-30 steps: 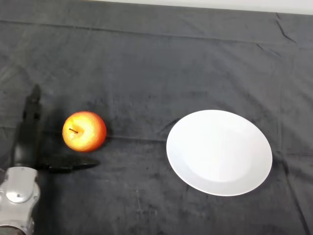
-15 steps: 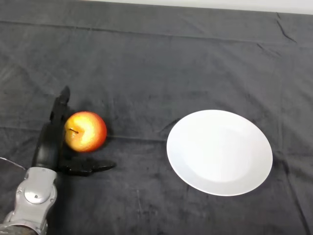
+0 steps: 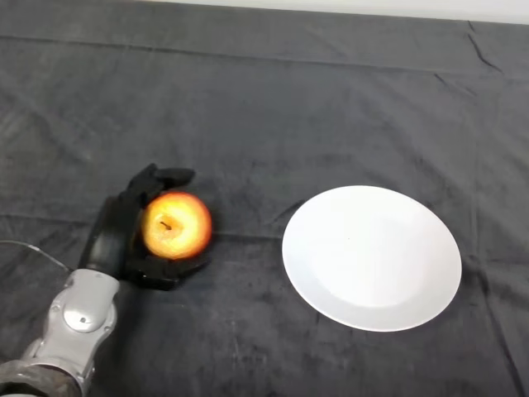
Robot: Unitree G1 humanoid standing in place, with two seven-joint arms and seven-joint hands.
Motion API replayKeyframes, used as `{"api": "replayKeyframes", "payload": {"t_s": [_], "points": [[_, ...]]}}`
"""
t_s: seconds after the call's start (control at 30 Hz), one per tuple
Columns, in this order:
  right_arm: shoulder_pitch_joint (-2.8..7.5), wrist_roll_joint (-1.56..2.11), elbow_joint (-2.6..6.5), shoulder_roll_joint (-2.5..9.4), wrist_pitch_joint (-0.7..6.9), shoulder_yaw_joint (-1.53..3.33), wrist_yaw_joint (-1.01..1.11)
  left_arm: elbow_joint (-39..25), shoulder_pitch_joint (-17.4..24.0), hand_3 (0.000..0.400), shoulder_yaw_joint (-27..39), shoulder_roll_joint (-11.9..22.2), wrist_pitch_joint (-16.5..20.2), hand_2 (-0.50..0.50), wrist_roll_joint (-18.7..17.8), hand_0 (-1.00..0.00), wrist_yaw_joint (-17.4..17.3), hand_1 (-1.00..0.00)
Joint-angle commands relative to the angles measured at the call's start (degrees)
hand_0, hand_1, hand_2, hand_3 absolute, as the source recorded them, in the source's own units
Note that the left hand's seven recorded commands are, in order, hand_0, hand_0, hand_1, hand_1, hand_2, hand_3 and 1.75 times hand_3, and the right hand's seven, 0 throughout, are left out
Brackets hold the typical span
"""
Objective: Move the apple to the plate
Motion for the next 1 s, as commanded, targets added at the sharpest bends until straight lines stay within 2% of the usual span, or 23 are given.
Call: {"api": "replayKeyframes", "payload": {"t_s": [0.03, 0.47, 1.0], "points": [[6.07, -1.51, 3.14, 1.28, 1.55, 2.25, 0.57, 0.12, -1.63, 0.4, -2.61, -0.74, -0.86, 0.0, 1.37, -1.0, 0.39, -1.0], [6.0, -1.54, 3.27, 1.28, 1.48, 2.26, 0.55, -0.28, -4.78, 0.4, -6.07, -0.78, -5.6, 0.0, -0.02, -1.0, 2.23, -1.0], [5.85, -1.59, 3.58, 1.26, 1.33, 2.3, 0.51, -0.04, -9.75, 0.4, -9.94, -2.39, -11.45, 0.0, 2.8, -1.0, 9.35, -1.0]]}}
